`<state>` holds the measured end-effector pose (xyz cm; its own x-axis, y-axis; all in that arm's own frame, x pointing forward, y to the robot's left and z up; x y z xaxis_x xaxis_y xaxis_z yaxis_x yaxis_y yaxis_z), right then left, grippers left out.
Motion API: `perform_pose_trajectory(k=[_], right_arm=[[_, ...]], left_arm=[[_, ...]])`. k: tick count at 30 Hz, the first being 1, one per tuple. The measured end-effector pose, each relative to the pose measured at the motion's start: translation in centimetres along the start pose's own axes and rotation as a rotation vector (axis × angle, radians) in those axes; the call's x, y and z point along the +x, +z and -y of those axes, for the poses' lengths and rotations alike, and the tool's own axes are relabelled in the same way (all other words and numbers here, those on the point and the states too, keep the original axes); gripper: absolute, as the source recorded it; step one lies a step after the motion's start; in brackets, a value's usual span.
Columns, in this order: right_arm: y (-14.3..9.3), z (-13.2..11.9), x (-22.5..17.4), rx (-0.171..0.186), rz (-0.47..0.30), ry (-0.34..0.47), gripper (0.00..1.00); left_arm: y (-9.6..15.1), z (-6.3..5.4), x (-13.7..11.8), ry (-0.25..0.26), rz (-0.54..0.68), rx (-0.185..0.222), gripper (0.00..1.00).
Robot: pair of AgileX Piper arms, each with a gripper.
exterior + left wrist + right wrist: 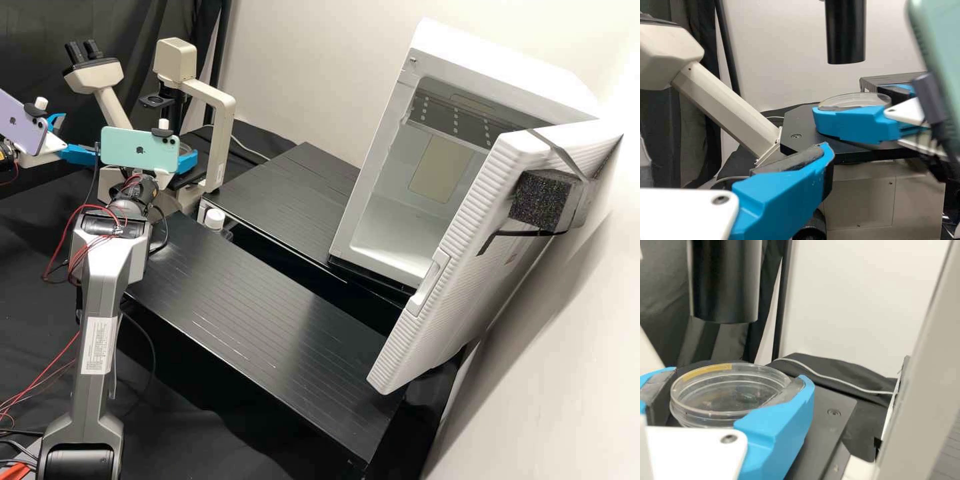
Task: Take out the petri dish and place it under the microscope.
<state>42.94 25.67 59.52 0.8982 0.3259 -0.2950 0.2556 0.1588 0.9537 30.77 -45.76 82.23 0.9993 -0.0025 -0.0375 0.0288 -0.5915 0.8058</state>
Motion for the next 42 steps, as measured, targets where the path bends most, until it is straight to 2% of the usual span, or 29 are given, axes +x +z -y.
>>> perform_pose_trajectory(k=[5,11,12,16,19,27,33,37,39,42], right_arm=[[0.3,0.6,1.3,-0.001,0.013,0.009,0.0],[0.7,1.0,2.9,0.015,0.036,0.012,0.0],[0.8,1.0,3.1,0.013,0.039,0.013,1.0],[0.7,0.7,3.3,0.001,0.041,0.014,1.0],[0.5,0.7,3.6,-0.028,0.038,0.019,1.0],[1.2,0.3,4.6,-0.046,0.06,0.015,1.0],[1.9,0.2,4.7,-0.034,0.07,0.02,1.0],[2.2,0.2,4.0,-0.008,0.051,0.037,1.0],[2.2,-0.1,3.5,0.017,0.042,0.027,1.0],[2.2,-0.4,2.7,0.03,0.021,0.017,1.0]], left_arm=[[0.0,0.0,0.0,0.0,0.0,0.0,1.0],[0.0,0.0,0.0,0.0,0.0,0.0,1.0],[0.0,0.0,0.0,0.0,0.0,0.0,1.0],[0.0,0.0,0.0,0.0,0.0,0.0,1.0],[0.0,0.0,0.0,0.0,0.0,0.0,1.0],[0.0,0.0,0.0,0.0,0.0,0.0,1.0],[0.0,0.0,0.0,0.0,0.0,0.0,1.0],[0.0,0.0,0.0,0.0,0.0,0.0,1.0],[0.0,0.0,0.0,0.0,0.0,0.0,1.0],[0.0,0.0,0.0,0.0,0.0,0.0,1.0]])
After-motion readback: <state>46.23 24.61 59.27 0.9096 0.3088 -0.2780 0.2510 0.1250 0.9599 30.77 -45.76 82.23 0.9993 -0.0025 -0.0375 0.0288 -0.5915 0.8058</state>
